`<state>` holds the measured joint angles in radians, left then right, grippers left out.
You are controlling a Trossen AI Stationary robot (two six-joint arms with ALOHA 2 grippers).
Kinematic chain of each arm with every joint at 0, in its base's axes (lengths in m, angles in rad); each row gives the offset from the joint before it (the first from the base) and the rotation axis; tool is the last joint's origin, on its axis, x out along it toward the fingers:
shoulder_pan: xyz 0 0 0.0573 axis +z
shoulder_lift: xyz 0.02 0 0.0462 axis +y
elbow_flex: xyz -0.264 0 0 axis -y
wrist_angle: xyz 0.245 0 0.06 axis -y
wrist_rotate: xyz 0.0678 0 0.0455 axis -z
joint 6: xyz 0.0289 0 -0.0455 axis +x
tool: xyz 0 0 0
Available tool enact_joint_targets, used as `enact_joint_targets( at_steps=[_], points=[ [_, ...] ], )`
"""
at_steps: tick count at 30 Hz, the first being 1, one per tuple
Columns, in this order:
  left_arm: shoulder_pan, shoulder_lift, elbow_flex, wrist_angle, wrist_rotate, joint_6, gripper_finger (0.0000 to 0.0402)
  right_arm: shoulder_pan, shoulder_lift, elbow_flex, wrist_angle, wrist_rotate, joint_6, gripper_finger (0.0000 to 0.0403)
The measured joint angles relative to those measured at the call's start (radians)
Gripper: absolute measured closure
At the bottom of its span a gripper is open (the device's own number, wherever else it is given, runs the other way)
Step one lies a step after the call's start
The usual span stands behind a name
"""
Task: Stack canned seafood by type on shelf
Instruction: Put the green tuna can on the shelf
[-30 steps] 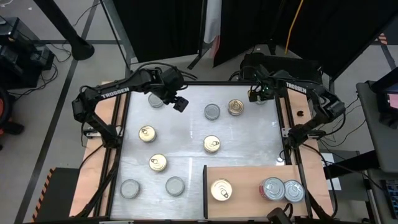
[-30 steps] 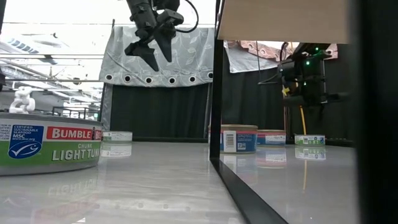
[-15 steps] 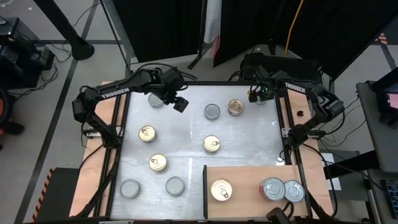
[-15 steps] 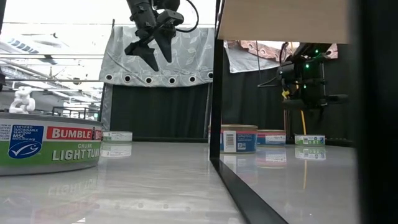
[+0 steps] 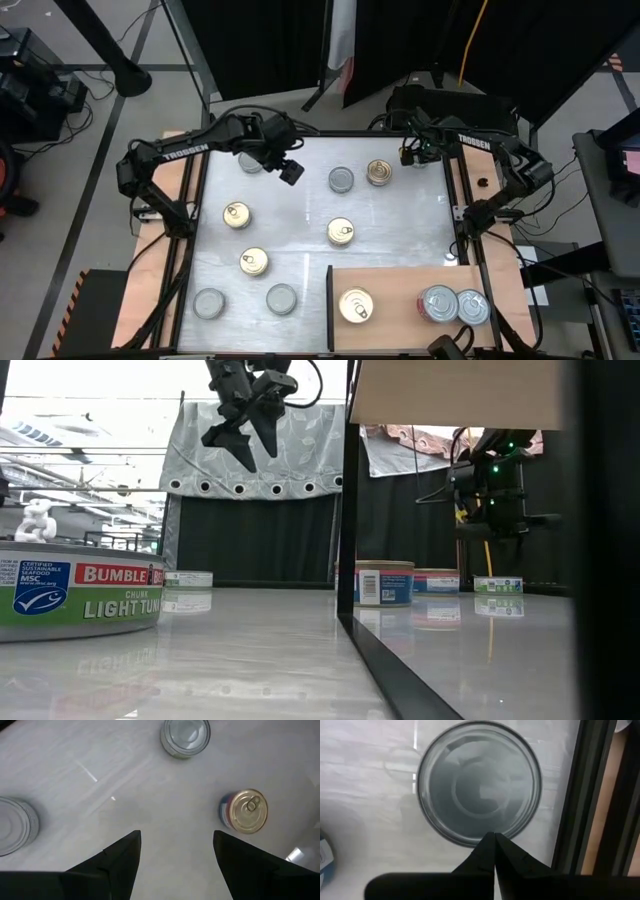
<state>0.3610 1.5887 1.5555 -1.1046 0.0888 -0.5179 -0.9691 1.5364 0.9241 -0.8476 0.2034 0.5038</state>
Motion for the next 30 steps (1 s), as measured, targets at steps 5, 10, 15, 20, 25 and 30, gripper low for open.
enact_joint_targets(
  at_steps=[5,10,15,20,25,30],
  points=[
    [-0.015,0.000,0.000,-0.001,0.000,0.000,0.0153,0.000,0.000,0.000,-0.011,0.000,0.008,0.0402],
    [-0.030,0.000,0.000,-0.002,-0.004,0.000,0.0153,0.002,-0.001,-0.026,-0.002,0.006,0.006,0.0403],
    [-0.040,0.000,0.000,-0.003,-0.016,0.000,0.0153,0.017,-0.006,-0.050,0.021,0.021,0.008,0.0403],
    [-0.042,0.000,0.000,-0.004,-0.018,0.002,0.0153,0.022,0.002,-0.058,0.000,-0.004,0.008,0.0403],
    [-0.043,0.000,0.000,-0.004,-0.018,0.008,0.0153,0.029,0.000,-0.056,-0.018,-0.003,0.009,0.0403],
    [-0.043,0.000,0.000,-0.004,-0.022,0.021,0.0153,0.058,0.000,-0.074,-0.040,0.001,0.015,0.0403]
  ],
)
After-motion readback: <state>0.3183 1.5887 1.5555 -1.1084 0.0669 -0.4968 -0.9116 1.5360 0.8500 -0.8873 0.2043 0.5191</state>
